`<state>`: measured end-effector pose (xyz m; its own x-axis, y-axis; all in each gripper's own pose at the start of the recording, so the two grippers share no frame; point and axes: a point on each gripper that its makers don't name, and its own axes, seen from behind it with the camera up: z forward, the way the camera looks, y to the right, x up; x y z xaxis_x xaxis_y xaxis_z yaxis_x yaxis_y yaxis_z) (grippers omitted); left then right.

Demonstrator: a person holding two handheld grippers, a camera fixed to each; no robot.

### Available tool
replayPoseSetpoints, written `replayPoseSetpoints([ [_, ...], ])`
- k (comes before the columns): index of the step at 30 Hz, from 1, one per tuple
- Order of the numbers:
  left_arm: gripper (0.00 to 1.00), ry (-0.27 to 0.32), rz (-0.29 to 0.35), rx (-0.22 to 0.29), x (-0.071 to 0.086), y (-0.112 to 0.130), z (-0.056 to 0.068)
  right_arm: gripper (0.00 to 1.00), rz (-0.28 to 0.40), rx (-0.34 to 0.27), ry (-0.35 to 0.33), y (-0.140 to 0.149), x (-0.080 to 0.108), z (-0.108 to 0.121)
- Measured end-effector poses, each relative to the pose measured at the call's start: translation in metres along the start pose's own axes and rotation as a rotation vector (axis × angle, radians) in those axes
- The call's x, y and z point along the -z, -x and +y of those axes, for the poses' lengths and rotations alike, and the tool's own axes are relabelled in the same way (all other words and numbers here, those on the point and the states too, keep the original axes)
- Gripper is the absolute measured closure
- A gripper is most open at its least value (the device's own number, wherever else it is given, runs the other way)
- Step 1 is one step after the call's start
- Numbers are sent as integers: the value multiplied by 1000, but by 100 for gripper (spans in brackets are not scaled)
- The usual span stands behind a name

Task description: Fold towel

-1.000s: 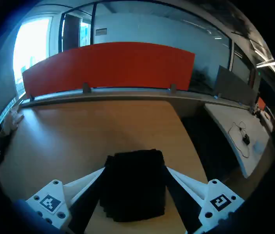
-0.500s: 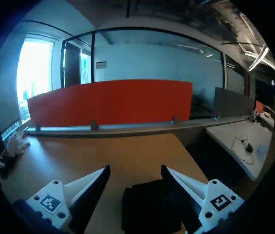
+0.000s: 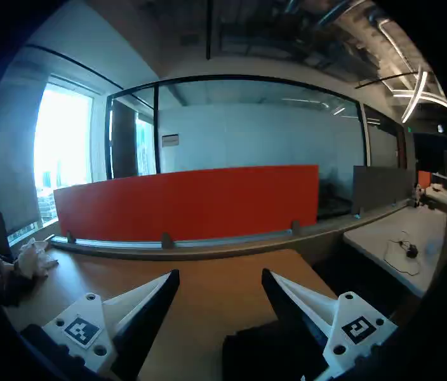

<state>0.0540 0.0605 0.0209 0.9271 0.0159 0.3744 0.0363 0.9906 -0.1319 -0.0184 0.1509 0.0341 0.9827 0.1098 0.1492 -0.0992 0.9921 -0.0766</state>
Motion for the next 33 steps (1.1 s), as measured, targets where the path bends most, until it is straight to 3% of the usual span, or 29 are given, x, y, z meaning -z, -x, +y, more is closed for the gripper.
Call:
replayPoseSetpoints([
  [7,5,-7,96,46,-3,-33,-2,0,45,6,-25,-17,1,-24],
  [15,5,-31,184,37,-1,-57,-7,0,60,37,-34,-22,0,-51],
  [24,5,-44,237,43,2,-71,-7,0,128,35,-65,-38,2,-104],
  [33,4,-41,274,39,7,-82,-7,0,125,46,-72,-35,4,-137],
])
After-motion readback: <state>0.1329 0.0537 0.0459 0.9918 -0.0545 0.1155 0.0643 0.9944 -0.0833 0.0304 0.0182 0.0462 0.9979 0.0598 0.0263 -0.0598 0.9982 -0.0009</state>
